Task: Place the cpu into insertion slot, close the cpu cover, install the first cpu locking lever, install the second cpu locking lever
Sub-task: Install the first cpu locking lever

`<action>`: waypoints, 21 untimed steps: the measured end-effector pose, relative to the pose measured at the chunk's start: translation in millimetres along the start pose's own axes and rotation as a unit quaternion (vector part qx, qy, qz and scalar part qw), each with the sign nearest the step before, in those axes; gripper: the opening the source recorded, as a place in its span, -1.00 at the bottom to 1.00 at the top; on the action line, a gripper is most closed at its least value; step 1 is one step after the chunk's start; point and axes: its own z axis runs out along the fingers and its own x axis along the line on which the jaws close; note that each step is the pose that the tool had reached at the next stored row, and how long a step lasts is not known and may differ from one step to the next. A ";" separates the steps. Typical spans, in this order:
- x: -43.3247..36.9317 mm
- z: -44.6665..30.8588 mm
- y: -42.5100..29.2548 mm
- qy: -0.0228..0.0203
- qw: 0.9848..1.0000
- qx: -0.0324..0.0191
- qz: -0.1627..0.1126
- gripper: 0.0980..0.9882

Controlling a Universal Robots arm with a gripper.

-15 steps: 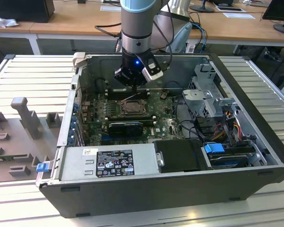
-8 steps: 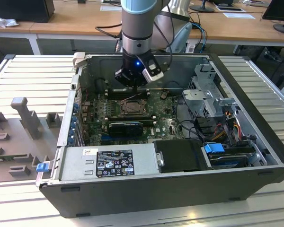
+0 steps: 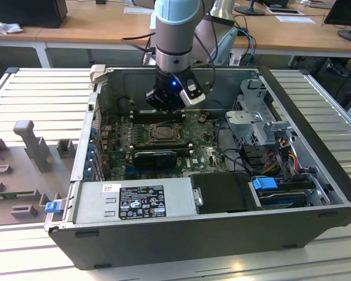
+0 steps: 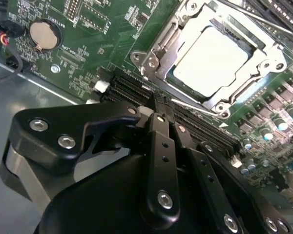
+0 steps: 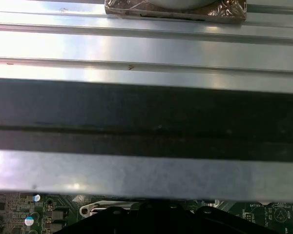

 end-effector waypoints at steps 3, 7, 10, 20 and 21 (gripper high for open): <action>0.0 3.0 -0.4 0.000 1.000 0.001 0.000 -0.98; -0.2 5.5 -0.7 0.001 1.000 0.002 0.000 -0.98; -0.4 6.2 -0.8 0.001 1.000 0.004 0.000 -0.98; -0.6 7.3 -1.0 0.003 1.000 0.011 0.000 -0.98; -0.6 7.5 -1.0 0.003 1.000 0.011 0.000 -0.98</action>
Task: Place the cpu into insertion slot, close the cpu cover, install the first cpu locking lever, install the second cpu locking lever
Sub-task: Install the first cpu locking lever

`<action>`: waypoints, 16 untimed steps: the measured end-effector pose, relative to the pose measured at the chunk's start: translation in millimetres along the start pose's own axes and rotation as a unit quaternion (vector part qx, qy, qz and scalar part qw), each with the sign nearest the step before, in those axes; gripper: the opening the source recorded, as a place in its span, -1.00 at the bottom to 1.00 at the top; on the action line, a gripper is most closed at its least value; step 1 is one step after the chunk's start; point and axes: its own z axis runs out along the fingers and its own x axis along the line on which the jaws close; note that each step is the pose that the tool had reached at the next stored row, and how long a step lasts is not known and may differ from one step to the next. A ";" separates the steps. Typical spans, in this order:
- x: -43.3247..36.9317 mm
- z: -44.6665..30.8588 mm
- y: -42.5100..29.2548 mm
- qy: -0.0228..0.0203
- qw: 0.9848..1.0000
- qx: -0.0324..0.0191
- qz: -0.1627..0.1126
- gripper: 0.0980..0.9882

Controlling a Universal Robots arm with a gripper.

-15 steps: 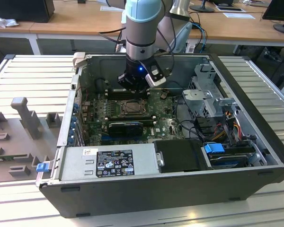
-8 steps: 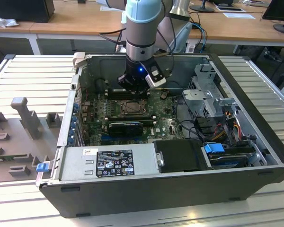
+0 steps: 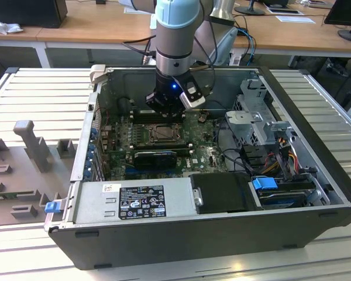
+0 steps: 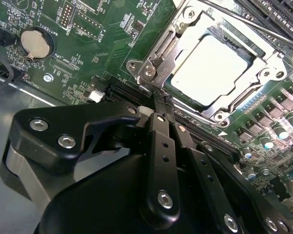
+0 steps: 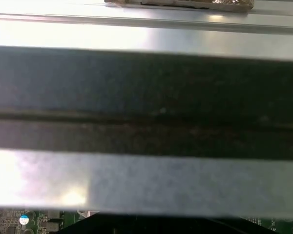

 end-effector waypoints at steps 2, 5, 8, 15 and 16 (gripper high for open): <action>0.0 0.5 0.0 0.000 1.000 0.001 0.000 -0.98; 0.0 1.7 -0.1 0.000 1.000 0.001 0.000 -0.98; 0.1 2.3 -0.3 0.000 1.000 0.001 0.000 -0.98; -0.1 1.1 -0.1 0.000 1.000 -0.005 0.000 -0.98; -0.1 -1.4 0.2 0.000 1.000 -0.005 0.000 -0.98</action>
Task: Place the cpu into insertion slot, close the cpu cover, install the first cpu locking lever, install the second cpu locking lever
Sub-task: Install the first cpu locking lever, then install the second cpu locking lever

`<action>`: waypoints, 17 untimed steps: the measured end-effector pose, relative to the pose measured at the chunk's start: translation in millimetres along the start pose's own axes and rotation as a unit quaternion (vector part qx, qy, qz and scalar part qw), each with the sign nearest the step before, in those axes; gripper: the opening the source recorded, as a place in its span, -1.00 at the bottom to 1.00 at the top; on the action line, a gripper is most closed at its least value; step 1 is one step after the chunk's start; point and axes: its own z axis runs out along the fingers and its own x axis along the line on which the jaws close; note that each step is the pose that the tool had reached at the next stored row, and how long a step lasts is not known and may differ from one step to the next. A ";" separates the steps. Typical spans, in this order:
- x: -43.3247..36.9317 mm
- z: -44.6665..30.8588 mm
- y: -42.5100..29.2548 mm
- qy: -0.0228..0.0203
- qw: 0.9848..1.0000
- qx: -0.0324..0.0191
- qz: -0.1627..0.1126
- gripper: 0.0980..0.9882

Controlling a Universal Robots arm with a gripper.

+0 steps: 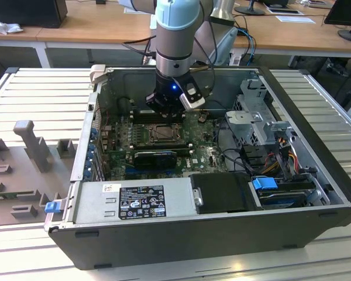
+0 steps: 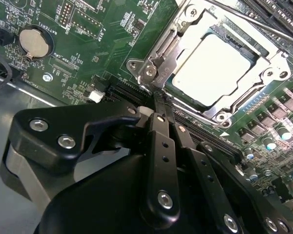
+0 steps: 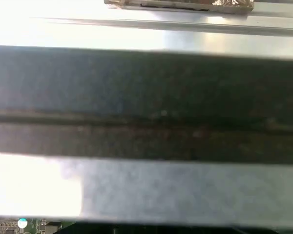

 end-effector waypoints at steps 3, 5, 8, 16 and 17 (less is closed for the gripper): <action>-0.2 -11.3 1.3 0.000 1.000 0.000 0.000 -0.98; -0.2 -11.5 0.3 0.000 1.000 0.000 0.000 -0.98; 0.0 -11.6 -1.5 0.000 1.000 0.000 0.000 -0.98; 0.0 -12.0 -3.9 0.000 1.000 0.000 0.000 -0.98; 0.0 -12.0 -4.2 0.000 1.000 0.000 0.000 -0.98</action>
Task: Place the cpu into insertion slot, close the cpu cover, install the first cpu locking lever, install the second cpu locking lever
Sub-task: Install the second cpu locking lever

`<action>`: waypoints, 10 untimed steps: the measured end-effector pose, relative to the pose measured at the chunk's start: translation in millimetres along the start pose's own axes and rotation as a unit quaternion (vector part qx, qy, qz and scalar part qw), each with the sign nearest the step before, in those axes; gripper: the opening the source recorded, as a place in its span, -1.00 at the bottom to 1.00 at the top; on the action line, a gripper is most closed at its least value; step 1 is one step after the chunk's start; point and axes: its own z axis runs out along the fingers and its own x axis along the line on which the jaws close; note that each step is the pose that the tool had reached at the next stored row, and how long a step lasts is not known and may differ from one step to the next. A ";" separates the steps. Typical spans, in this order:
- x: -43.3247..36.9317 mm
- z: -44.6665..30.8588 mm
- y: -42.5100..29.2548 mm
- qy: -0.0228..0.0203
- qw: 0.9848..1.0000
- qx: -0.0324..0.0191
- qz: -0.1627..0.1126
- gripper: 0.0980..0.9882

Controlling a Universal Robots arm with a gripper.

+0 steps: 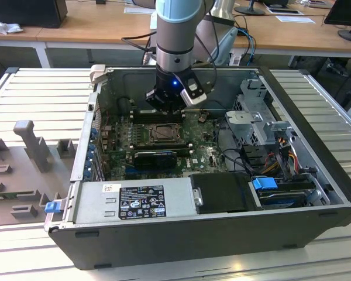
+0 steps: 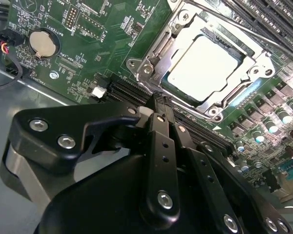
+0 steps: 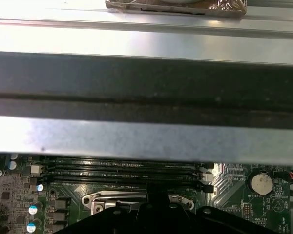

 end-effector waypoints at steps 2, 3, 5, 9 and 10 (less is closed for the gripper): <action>0.0 0.0 -0.7 0.000 1.000 0.000 0.000 -0.98; 0.0 -0.2 -0.9 0.000 1.000 0.000 0.000 -0.98; 0.1 -1.0 -0.9 0.000 1.000 0.000 0.000 -0.98; 0.0 -5.6 -0.3 0.000 1.000 0.000 0.000 -0.98; -0.1 -6.0 -0.6 0.000 1.000 0.000 0.000 -0.98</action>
